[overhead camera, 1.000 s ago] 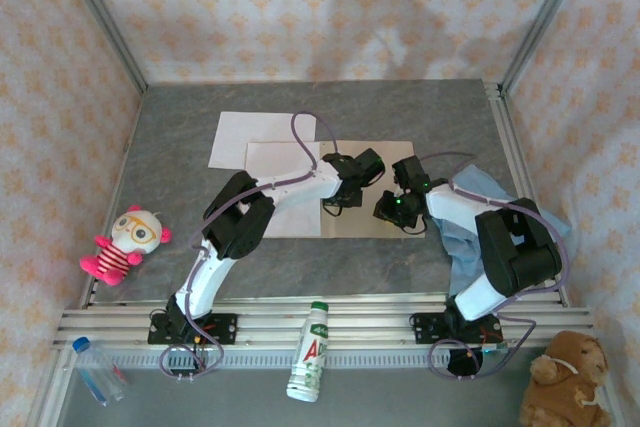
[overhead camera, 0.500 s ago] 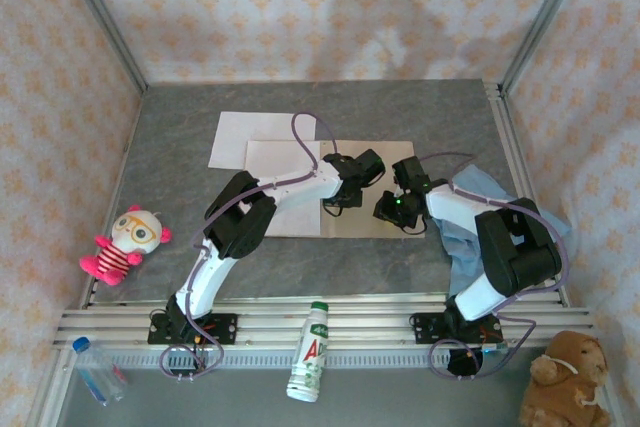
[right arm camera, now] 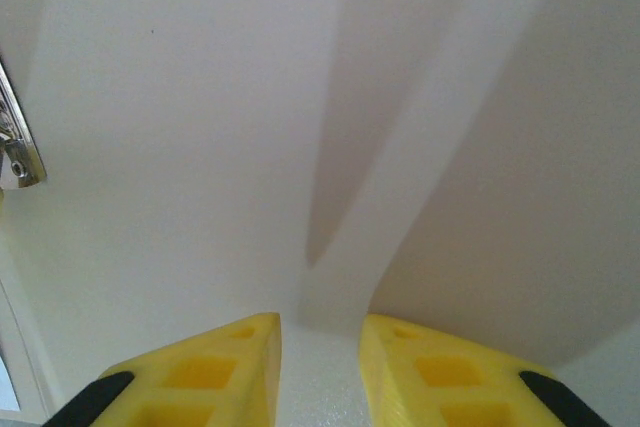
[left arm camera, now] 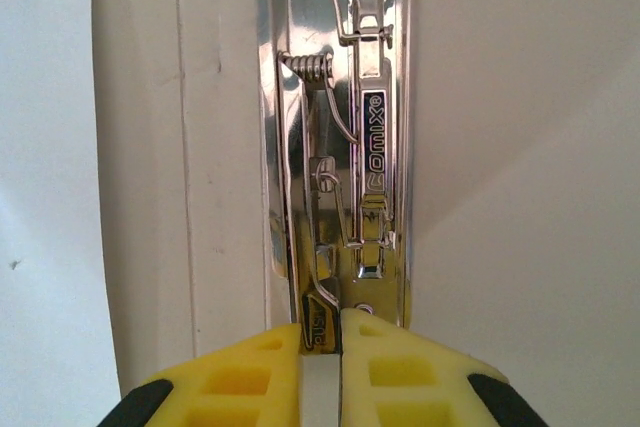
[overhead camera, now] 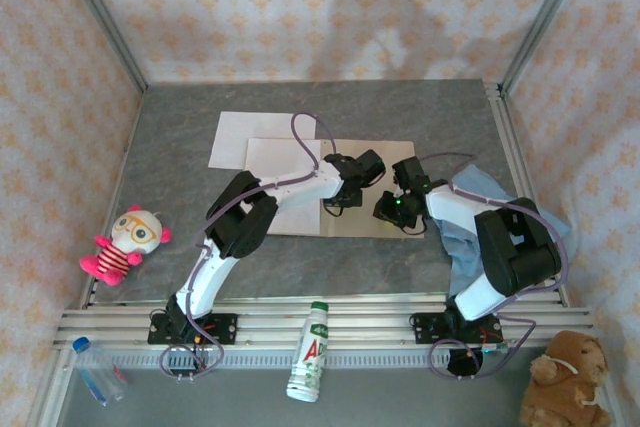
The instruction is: Put the files into the folder
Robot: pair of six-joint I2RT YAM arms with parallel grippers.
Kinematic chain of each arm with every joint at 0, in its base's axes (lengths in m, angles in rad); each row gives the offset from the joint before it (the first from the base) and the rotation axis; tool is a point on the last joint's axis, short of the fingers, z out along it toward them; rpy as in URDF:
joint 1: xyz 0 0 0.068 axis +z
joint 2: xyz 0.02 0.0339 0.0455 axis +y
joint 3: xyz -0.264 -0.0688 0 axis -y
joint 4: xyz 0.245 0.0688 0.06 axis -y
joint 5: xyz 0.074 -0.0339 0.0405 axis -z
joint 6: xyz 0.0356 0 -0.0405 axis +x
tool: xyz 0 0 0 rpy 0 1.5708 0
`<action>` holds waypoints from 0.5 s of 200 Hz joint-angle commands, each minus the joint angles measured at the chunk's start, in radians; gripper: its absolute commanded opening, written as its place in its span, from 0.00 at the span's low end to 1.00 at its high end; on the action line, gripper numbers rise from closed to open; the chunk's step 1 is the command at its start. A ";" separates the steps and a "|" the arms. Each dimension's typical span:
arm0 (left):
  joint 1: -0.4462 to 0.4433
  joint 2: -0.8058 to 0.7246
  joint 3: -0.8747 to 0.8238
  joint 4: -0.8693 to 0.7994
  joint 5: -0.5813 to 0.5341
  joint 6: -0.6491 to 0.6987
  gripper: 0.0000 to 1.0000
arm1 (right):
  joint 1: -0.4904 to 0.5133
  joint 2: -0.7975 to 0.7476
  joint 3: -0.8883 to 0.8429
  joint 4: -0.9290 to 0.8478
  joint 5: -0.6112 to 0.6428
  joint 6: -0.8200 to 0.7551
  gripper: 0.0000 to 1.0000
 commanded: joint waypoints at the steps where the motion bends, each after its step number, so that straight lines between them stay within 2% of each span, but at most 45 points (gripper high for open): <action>1: -0.008 0.072 -0.024 0.025 0.039 -0.031 0.14 | 0.018 0.055 -0.041 -0.010 0.038 -0.023 0.29; 100: -0.009 0.099 -0.042 0.084 0.098 -0.047 0.12 | 0.024 0.073 -0.042 0.002 0.049 -0.029 0.29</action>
